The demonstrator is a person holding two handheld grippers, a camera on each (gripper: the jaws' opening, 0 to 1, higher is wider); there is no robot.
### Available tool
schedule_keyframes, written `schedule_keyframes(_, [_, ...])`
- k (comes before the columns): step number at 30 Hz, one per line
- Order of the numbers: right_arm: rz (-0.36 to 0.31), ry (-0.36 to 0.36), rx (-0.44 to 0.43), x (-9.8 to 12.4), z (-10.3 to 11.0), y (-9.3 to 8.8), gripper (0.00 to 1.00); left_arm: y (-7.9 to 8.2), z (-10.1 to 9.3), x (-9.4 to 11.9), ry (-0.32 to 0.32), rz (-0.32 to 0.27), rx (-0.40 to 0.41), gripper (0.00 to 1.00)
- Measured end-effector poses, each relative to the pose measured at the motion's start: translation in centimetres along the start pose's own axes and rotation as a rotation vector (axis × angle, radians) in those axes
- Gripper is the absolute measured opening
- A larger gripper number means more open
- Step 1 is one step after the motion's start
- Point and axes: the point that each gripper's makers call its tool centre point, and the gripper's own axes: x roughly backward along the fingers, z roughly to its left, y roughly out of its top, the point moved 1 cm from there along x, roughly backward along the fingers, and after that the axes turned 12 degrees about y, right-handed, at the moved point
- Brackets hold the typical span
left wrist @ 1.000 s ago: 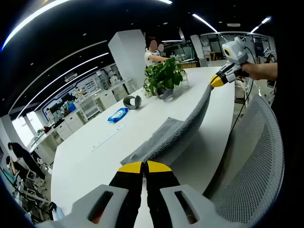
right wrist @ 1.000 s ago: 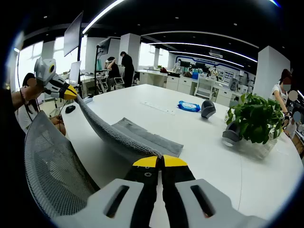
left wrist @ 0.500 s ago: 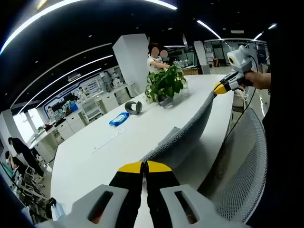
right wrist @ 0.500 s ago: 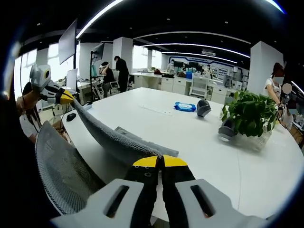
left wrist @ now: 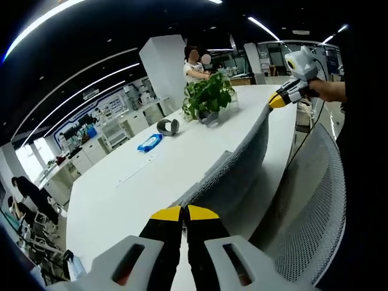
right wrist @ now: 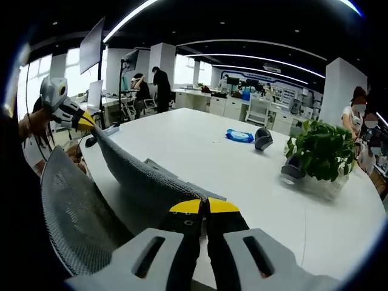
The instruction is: Fold the towel on the table until its edges align and the towel forms a compact rectangular stack.
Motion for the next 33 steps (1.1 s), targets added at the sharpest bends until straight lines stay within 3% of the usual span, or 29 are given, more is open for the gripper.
schedule_keyframes(7, [0.049, 0.033, 0.025, -2.8, -1.8, -1.3, 0.00, -1.5, 0.2, -3.0, -0.061, 0.032, -0.034, 0.01])
schedule_keyframes(14, [0.112, 0.063, -0.017, -5.9, -4.1, -3.1, 0.00, -2.5, 1.0, -6.9, -0.109, 0.066, -0.082, 0.01])
schedule_keyframes(17, [0.130, 0.081, -0.028, -7.5, -5.1, -3.9, 0.00, -3.9, 1.1, -9.0, -0.140, 0.091, -0.140, 0.01])
schedule_keyframes(22, [0.155, 0.122, -0.089, -9.9, -6.2, -5.7, 0.00, -6.5, 0.8, -12.1, -0.221, 0.149, -0.110, 0.01])
schedule_keyframes(26, [0.191, 0.130, -0.119, -11.8, -7.2, -7.0, 0.00, -7.0, 1.0, -14.0, -0.223, 0.166, -0.100, 0.01])
schedule_keyframes(29, [0.210, 0.127, -0.110, -12.7, -7.7, -6.9, 0.00, -6.9, 1.2, -14.9, -0.210, 0.174, -0.101, 0.01])
schedule_keyframes(33, [0.250, 0.141, -0.096, -14.3, -8.4, -7.1, 0.00, -8.2, 1.5, -16.5, -0.212, 0.221, -0.100, 0.01])
